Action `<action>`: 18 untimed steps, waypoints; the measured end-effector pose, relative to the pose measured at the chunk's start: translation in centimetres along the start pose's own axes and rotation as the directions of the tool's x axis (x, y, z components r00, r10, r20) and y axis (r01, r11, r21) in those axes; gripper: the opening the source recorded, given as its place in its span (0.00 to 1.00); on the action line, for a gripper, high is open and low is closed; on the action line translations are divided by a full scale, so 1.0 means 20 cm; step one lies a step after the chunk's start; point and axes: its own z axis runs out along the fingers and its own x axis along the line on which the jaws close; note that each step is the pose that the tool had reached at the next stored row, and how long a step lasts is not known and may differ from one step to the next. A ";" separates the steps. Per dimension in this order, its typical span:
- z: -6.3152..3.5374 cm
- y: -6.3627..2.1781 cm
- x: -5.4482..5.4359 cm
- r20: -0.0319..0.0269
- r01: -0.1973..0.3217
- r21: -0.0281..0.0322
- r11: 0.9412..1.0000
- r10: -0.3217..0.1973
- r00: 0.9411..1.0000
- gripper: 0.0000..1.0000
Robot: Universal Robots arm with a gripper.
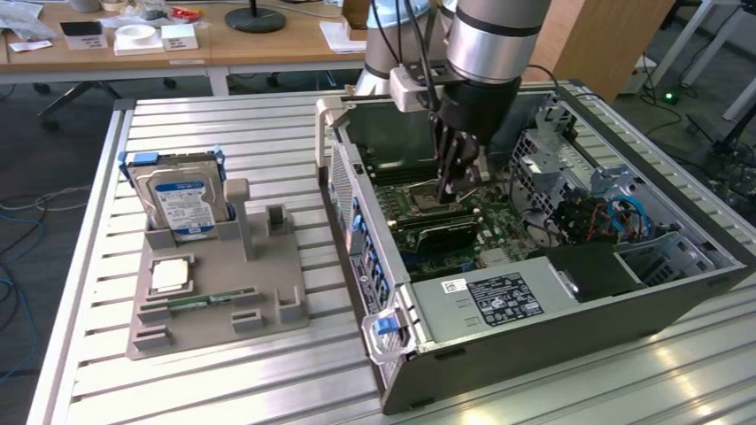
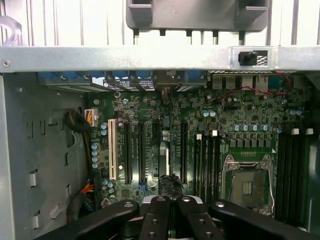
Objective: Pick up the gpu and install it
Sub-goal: 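Press down on the gpu until it lock into place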
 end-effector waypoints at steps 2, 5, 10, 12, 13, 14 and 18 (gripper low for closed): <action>0.012 0.000 0.00 -0.003 0.000 0.000 1.000 0.000 1.000 0.11; 0.023 0.001 -0.01 -0.004 0.000 0.000 1.000 0.000 1.000 0.11; 0.042 0.000 -0.04 -0.004 0.002 0.000 1.000 -0.002 1.000 0.11; 0.059 0.000 -0.04 -0.005 0.002 0.000 1.000 -0.002 1.000 0.11; 0.068 -0.001 -0.04 -0.005 0.002 0.000 1.000 -0.002 1.000 0.11; 0.075 -0.002 -0.04 -0.005 0.003 0.000 1.000 -0.003 1.000 0.11; 0.096 -0.016 -0.04 -0.006 0.004 0.000 1.000 -0.004 1.000 0.11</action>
